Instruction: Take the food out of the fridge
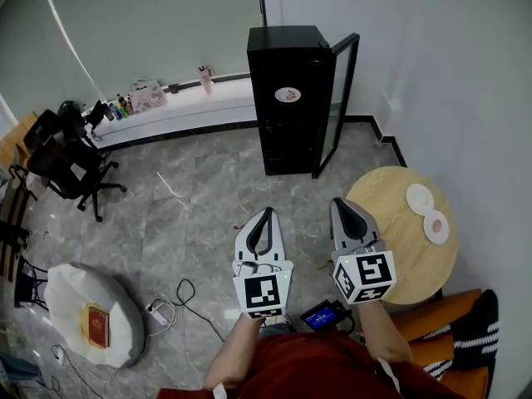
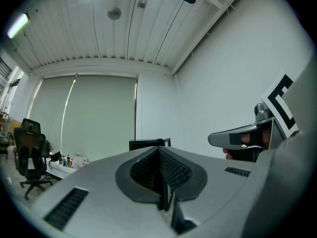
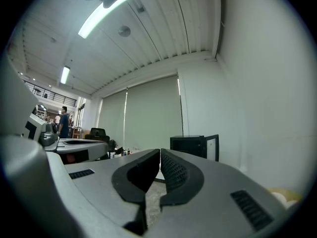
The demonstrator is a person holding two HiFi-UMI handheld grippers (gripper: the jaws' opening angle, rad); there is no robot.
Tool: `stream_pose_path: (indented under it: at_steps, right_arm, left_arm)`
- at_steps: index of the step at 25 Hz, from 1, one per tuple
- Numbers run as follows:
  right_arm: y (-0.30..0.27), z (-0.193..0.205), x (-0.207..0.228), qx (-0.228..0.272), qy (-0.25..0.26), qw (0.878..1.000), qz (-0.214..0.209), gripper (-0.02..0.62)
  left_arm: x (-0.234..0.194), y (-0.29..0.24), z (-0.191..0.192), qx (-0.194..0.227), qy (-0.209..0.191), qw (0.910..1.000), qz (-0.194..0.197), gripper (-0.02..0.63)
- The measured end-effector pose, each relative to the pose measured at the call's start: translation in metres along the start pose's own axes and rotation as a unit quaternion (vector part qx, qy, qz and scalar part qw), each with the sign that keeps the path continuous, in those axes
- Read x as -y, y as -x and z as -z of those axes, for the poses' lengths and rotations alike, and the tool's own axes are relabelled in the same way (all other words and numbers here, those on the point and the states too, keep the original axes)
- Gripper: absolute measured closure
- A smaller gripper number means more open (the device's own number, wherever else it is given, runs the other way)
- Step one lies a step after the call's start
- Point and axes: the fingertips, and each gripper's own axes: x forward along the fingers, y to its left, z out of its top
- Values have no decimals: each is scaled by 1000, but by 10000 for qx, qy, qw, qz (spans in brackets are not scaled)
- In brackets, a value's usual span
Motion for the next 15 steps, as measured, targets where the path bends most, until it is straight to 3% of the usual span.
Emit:
stream_pose_path:
  at_steps: [11,15]
  right_arm:
    - [-62,7,-20,-37,37,9996,282,572]
    - [-74,9,-19,-83,46,9994,325,572]
  left_arm:
    - [-57,-40,11,54,4,9998,190,594]
    - [-64,-53,12,261,222,9993,174,594]
